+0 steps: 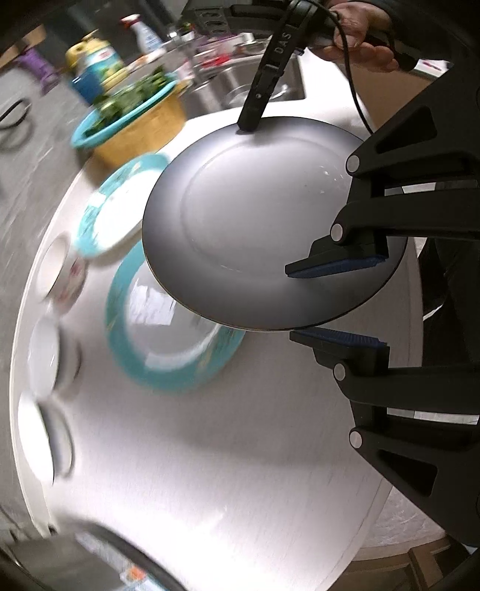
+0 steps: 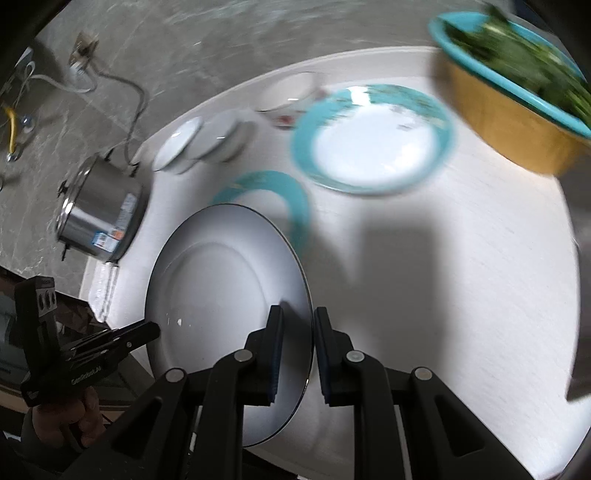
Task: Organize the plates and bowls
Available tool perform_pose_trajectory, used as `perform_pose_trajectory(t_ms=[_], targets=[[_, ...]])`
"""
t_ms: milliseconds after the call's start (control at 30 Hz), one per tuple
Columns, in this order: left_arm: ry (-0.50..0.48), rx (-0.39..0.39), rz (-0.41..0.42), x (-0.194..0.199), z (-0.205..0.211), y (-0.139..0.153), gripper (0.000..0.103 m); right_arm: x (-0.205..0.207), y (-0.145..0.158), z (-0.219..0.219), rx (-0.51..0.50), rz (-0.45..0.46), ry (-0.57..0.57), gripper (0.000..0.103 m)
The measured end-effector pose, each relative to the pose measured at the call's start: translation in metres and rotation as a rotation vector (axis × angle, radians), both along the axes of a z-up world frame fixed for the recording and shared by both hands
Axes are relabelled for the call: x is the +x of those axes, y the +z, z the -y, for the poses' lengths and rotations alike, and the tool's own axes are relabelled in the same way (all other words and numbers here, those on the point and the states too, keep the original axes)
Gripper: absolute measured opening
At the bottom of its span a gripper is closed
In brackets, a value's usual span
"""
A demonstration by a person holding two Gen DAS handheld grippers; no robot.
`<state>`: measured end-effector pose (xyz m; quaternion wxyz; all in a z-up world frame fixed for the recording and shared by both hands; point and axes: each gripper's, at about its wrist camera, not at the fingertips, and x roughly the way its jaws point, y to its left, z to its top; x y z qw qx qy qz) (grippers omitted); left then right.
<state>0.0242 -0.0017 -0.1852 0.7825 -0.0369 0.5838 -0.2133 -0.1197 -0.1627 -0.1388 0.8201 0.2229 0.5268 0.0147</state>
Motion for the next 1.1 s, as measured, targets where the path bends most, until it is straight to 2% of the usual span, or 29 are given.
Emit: perform_pose_trajectory(t_ms=[133,367,600,767,1100], targets=[[-0.049,0.0,-0.007,-0.037,0.035,-0.008,0.025,-0.025,-0.011,0.03,-0.023,-0.025,-0.034,0.019],[-0.097,0.03,-0.027,-0.077,0.054,-0.031,0.025,-0.048,-0.044,0.061,-0.03,-0.087,-0.063,0.019],[-0.116,0.059,-0.03,-0.075,0.065,-0.052,0.025,-0.056,-0.06,0.075,-0.042,-0.1,-0.069,0.019],[-0.114,0.078,-0.015,-0.056,0.081,-0.066,0.025,-0.052,-0.062,0.073,-0.079,-0.083,-0.049,0.02],[-0.123,0.104,0.02,-0.043,0.08,-0.063,0.028,-0.041,-0.06,0.064,-0.116,-0.063,-0.026,0.023]])
